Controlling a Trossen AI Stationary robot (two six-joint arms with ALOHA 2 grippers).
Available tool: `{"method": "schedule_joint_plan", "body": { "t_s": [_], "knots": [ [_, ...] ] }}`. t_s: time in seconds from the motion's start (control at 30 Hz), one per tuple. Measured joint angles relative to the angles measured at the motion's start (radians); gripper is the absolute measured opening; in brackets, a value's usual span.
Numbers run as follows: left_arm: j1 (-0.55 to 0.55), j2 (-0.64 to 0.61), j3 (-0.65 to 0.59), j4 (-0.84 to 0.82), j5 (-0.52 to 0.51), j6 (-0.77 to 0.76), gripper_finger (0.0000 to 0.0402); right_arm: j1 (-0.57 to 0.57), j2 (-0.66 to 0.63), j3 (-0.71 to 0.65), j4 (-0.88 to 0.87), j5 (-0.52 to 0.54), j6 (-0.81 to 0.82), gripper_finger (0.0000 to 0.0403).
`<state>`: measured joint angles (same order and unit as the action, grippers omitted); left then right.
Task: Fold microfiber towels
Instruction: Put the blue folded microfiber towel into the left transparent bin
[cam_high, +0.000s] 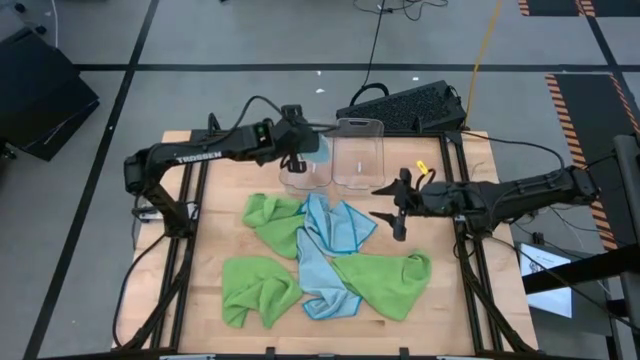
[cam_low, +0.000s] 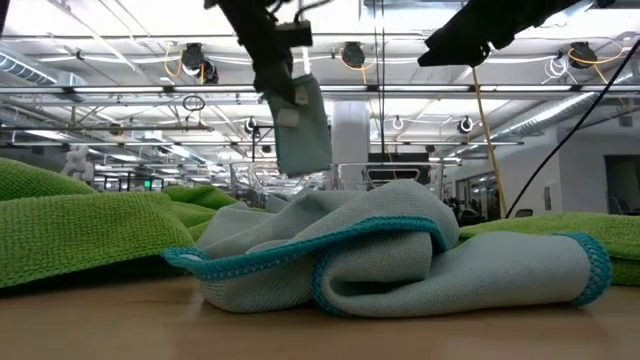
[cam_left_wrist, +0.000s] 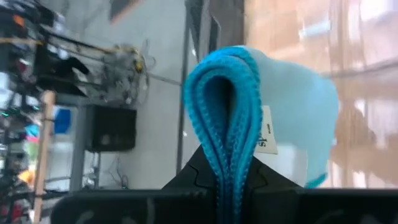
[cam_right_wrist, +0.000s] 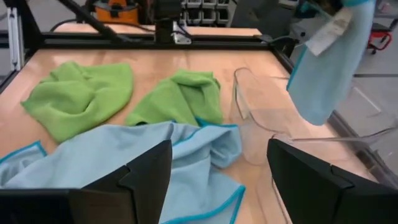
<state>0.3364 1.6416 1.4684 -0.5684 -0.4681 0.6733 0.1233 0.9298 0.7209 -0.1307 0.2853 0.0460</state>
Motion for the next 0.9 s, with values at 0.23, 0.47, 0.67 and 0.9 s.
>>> {"method": "schedule_joint_plan", "body": {
  "t_s": [0.23,0.47,0.67,0.9],
  "knots": [
    [0.099,0.079,-0.001,0.096,0.078,0.080,0.0012,0.026,0.000,-0.001,0.007,0.001,-0.011,0.0254],
    [0.183,0.178,-0.001,0.201,0.076,0.203,0.0012,0.030,0.000,-0.001,0.014,0.001,-0.022,0.0253],
    [0.212,0.225,-0.001,0.214,0.053,0.185,0.0012,0.029,0.000,-0.001,0.016,0.002,-0.027,0.0253],
    [0.193,0.250,-0.001,0.195,0.057,0.152,0.0012,0.029,0.000,-0.001,0.045,0.002,-0.031,0.0253]
  ]
}}
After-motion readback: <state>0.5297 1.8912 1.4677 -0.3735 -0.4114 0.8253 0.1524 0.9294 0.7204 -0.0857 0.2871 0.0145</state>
